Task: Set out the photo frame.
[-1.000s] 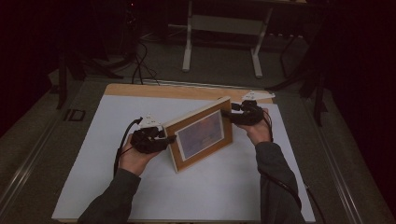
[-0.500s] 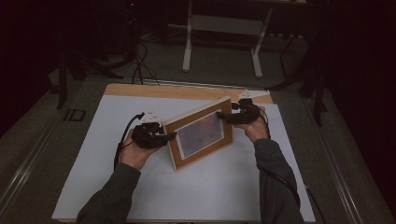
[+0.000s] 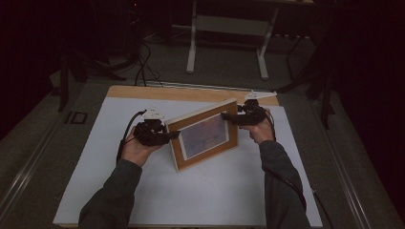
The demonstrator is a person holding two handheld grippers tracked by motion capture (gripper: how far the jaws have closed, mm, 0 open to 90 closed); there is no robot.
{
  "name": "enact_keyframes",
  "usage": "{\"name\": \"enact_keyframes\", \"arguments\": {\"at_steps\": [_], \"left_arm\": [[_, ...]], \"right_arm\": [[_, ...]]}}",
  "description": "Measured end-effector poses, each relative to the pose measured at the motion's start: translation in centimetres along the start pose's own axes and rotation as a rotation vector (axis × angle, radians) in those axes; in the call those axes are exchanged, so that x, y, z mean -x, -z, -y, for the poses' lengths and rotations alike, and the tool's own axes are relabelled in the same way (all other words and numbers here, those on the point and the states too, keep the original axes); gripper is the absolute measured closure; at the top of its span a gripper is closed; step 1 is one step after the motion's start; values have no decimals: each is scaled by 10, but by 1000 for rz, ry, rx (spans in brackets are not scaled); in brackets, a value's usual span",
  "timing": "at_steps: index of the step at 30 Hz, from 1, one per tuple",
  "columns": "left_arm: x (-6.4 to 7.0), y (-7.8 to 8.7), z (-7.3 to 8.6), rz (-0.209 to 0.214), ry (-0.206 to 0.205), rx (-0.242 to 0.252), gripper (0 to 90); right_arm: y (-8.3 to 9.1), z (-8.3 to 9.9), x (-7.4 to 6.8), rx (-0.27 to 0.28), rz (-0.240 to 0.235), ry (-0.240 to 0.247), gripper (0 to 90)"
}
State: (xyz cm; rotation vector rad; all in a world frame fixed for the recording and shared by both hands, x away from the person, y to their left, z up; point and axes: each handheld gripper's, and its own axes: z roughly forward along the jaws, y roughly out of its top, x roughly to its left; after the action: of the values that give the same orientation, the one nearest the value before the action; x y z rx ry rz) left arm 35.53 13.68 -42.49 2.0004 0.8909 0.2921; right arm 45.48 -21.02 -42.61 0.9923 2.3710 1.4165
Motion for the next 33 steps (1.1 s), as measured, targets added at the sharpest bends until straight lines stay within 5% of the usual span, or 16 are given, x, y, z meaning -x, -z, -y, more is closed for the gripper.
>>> {"name": "enact_keyframes", "arguments": {"at_steps": [7,14,33], "left_arm": [[-9,-3,-5,-7,41,-7,659],[-16,-6,-9,4,29,-9,659],[-36,-13,-14,69,133,44,620]], "right_arm": [[5,2,1,10,19,-20,401],[9,4,-2,23,53,-37,417],[21,7,-7,37,89,-62,510]]}}
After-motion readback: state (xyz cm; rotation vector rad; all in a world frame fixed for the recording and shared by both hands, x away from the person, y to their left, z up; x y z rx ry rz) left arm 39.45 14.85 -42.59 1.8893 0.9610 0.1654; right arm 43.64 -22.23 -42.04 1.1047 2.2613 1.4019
